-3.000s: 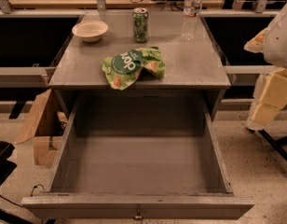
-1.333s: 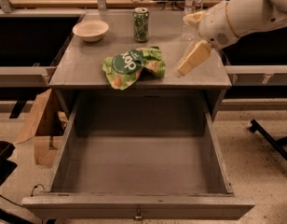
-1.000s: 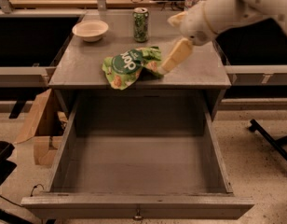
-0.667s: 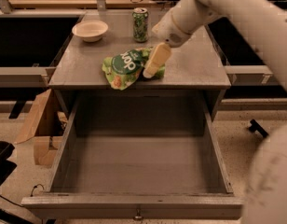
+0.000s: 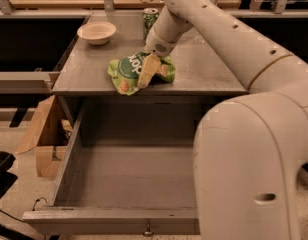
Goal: Place green rice chip bag into top drawer
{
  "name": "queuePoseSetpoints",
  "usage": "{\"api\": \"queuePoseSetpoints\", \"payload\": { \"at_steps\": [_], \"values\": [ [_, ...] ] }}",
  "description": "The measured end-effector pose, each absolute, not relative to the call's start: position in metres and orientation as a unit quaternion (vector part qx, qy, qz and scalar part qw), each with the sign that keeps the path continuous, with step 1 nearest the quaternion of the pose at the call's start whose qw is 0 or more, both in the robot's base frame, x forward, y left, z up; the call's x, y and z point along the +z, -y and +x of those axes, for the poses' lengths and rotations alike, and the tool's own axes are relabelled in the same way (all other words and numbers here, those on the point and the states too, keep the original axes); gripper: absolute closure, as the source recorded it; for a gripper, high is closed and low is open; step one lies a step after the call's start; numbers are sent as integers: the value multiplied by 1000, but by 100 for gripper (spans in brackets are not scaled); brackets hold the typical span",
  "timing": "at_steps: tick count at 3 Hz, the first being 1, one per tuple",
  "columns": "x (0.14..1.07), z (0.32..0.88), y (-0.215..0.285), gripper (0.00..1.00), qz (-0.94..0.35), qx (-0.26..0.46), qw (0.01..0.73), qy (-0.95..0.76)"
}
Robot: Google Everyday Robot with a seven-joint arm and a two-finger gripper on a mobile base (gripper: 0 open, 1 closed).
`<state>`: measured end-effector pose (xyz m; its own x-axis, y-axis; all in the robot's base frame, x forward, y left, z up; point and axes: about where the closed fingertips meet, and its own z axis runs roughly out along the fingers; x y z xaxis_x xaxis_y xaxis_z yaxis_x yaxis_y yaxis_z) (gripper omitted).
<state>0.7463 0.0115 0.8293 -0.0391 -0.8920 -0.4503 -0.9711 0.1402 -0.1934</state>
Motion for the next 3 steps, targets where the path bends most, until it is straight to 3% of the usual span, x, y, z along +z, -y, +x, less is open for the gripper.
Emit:
{"api": "queuePoseSetpoints", "payload": {
  "at_steps": [3],
  "values": [
    [834,748,-13,88,-651,83,238,-716]
  ]
}}
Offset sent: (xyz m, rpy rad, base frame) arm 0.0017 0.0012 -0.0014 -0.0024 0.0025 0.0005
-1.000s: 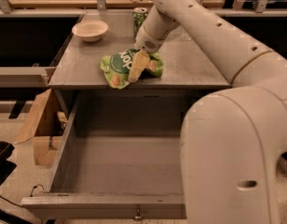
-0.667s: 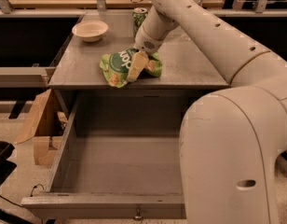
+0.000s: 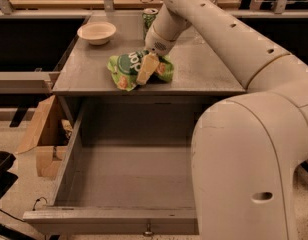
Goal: Place green rice chip bag into top drawer
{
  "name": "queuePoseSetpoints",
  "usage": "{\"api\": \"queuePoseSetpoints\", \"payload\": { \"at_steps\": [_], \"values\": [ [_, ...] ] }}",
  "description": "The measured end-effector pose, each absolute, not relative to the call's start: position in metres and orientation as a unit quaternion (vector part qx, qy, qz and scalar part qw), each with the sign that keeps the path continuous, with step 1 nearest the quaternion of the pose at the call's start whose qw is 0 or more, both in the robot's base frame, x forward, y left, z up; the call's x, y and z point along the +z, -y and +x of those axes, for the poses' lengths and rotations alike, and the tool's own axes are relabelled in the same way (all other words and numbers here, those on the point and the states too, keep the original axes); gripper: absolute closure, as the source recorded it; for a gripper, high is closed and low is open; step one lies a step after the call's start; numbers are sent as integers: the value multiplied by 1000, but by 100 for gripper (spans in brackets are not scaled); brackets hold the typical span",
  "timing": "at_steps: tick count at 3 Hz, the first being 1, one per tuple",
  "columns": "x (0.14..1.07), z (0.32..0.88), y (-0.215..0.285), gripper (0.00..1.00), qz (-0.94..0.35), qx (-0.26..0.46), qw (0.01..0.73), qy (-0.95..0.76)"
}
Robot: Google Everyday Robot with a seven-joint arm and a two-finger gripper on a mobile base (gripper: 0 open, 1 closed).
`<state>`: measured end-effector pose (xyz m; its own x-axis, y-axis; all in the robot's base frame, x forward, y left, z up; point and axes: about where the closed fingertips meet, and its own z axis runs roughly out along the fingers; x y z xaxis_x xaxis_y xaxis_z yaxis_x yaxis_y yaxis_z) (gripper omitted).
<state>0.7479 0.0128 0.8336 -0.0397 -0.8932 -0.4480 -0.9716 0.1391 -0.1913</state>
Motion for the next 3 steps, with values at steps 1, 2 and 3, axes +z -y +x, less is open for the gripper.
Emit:
{"api": "queuePoseSetpoints", "payload": {
  "at_steps": [1,2,3],
  "values": [
    [862,719,-11,100,-656,71,220,-718],
    [909,663,-5,100,-645,58,210,-732],
    [935,592,-2,100,-624,70,206,-751]
  ]
}}
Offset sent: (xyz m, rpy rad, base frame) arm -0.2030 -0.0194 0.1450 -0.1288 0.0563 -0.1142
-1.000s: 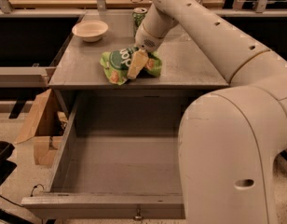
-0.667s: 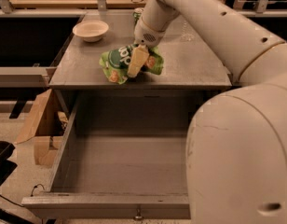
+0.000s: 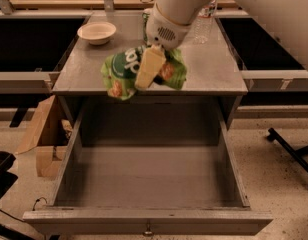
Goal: Place green rice chip bag into top drawer
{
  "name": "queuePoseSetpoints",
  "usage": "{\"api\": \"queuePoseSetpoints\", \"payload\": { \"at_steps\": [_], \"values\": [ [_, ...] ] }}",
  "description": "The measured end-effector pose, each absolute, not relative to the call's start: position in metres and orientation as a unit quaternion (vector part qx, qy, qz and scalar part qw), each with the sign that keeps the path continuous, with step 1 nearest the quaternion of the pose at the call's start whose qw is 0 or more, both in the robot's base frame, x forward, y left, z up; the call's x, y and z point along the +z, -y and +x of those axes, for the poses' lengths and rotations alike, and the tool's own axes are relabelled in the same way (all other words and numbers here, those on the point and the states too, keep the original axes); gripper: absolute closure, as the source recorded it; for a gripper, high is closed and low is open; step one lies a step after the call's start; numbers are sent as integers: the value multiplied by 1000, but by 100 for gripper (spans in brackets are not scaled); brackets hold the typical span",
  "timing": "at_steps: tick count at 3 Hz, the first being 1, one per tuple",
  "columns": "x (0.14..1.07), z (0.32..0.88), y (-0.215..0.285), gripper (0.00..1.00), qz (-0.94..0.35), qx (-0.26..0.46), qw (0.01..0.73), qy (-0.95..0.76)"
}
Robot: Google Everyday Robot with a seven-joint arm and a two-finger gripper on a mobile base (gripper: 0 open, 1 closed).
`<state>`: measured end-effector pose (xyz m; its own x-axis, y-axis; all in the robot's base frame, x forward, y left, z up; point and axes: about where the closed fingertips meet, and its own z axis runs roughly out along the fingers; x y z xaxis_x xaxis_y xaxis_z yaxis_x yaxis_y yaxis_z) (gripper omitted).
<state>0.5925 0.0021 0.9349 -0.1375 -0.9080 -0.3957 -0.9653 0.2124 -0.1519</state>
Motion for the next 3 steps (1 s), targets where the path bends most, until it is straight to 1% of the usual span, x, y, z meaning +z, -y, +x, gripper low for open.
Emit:
{"api": "queuePoseSetpoints", "payload": {
  "at_steps": [1,2,3],
  "values": [
    [924,536,-1,100,-593,84,213,-772],
    [885,513,16,100,-556,79,222,-797],
    [811,498,39,100,-509,84,212,-830]
  ]
}}
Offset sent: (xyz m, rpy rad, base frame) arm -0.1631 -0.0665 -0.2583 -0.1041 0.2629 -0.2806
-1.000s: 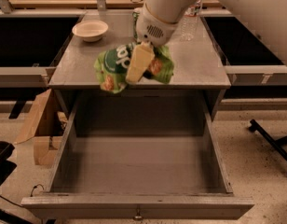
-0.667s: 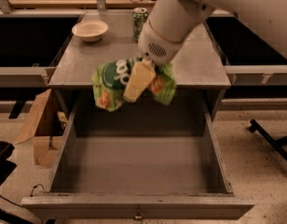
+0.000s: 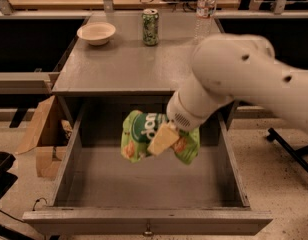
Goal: Place green rice chip bag into top drawer
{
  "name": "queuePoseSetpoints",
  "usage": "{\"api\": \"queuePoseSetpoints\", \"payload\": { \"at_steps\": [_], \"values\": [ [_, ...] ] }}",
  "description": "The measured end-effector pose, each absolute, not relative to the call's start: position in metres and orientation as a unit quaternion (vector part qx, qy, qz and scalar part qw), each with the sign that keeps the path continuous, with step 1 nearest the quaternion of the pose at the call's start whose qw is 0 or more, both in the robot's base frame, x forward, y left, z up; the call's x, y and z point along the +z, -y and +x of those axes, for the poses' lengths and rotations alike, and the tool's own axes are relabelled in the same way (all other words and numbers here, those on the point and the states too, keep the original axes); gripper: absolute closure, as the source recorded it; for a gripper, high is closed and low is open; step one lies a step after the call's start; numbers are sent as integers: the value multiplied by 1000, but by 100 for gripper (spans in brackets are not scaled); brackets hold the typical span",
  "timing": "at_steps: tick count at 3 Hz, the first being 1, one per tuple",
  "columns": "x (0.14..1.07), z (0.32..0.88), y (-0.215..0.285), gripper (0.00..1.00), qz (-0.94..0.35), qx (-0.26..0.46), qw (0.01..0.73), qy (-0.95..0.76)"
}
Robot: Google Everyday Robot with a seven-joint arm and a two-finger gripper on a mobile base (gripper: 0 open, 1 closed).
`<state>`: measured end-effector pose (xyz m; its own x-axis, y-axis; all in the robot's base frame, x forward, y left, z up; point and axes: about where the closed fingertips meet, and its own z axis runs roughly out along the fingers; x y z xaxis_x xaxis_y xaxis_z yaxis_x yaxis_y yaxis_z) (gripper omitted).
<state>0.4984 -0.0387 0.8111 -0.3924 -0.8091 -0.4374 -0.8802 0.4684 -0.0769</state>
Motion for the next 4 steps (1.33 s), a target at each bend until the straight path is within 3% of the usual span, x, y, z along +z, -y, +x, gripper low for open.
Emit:
{"api": "queuePoseSetpoints", "payload": {
  "at_steps": [2,4],
  "values": [
    [614,445,92,98,-404,126,169,-890],
    [616,445,92,53,-403,126,169,-890]
  ]
}}
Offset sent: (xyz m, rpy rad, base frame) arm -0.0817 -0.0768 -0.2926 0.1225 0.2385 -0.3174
